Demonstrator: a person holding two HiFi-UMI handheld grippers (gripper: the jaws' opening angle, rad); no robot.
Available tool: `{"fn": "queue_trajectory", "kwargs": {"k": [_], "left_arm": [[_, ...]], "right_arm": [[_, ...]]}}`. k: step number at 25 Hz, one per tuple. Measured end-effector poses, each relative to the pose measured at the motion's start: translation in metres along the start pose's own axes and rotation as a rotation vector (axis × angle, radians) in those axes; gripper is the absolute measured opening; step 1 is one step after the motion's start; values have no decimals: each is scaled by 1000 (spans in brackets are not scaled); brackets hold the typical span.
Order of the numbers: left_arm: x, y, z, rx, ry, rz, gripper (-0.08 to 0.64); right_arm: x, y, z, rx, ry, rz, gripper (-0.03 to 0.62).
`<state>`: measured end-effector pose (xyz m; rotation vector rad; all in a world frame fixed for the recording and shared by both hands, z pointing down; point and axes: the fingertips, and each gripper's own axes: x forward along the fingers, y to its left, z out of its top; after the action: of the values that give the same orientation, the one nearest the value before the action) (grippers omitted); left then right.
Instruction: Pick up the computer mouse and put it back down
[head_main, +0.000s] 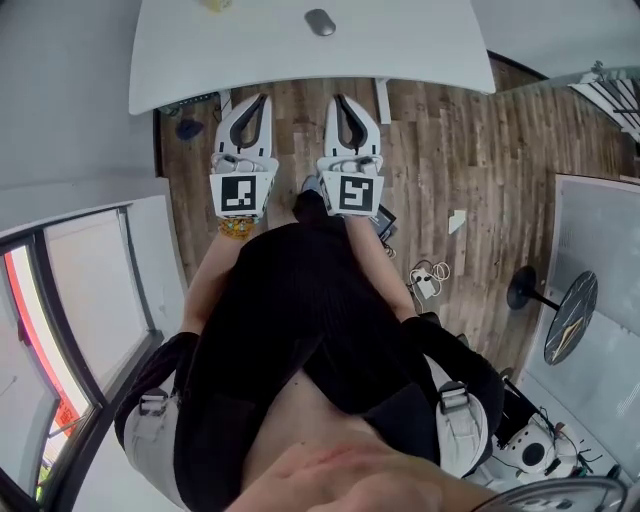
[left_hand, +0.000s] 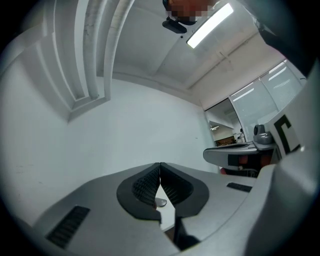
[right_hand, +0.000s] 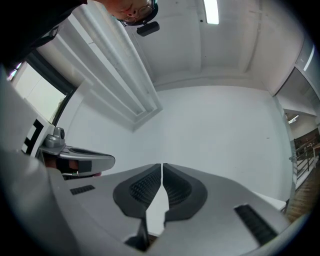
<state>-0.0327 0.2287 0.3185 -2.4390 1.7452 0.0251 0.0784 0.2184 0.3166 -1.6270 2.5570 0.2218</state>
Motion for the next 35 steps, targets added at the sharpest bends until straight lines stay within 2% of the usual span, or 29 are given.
{"fn": "queue_trajectory", "kwargs": {"k": [6,13,21,26,35], "left_arm": [[66,0,-3,22,6,37,14],[110,7,-26,27,43,80,14],[152,38,-45,-1,76,109,14],[201,64,-66,-24,58,82,14],[280,113,-77,-55,25,4,14]], "right_arm": [[53,-48,-13,-20,22,56,31],[96,-83,-41,12,66,88,31],[149,-96,-61,13,95,98,31],[197,-101,-73,-18,117,91,31],[287,-115,-77,-52,136,45,31]]}}
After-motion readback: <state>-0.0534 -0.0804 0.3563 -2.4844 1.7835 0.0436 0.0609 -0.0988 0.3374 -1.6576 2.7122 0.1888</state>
